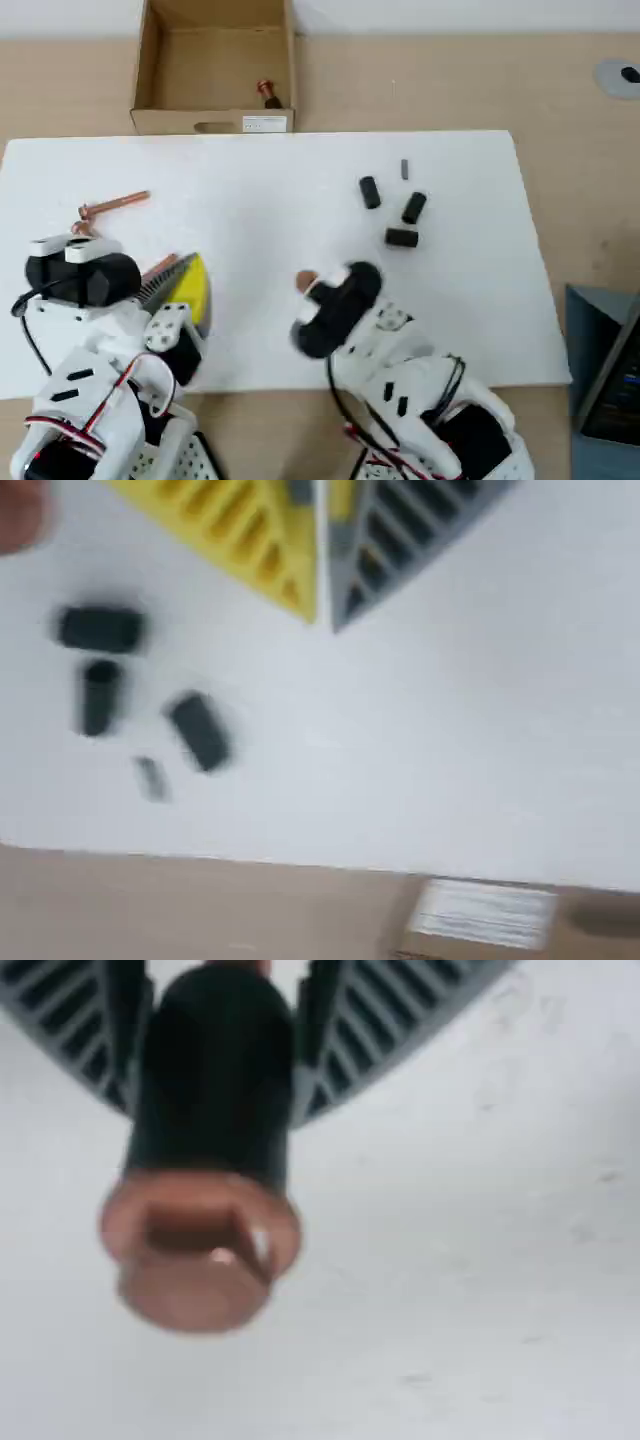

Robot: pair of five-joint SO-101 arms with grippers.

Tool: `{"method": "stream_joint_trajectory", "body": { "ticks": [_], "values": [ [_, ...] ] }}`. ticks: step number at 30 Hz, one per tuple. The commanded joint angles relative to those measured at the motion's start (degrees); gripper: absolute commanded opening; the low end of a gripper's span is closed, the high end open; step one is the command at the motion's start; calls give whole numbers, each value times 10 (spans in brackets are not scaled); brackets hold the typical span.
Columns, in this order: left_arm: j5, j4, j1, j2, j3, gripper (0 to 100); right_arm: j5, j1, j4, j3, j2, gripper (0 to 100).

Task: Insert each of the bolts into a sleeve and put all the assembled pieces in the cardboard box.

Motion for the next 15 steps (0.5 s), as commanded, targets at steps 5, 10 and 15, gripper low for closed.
{"method": "stream_joint_trajectory", "body": {
  "ticks": [5, 10, 15],
  "values": [
    [-19, -4, -108, -1, 123, 2, -33, 78, -15, -53, -27, 9],
    [-44, -4, -132, -1, 207, 2, -90, 80, -15, -152, 114, 9],
    [-69, -40, -153, -1, 273, 2, -122, 80, -20, -268, 286, 9]
  ]
}}
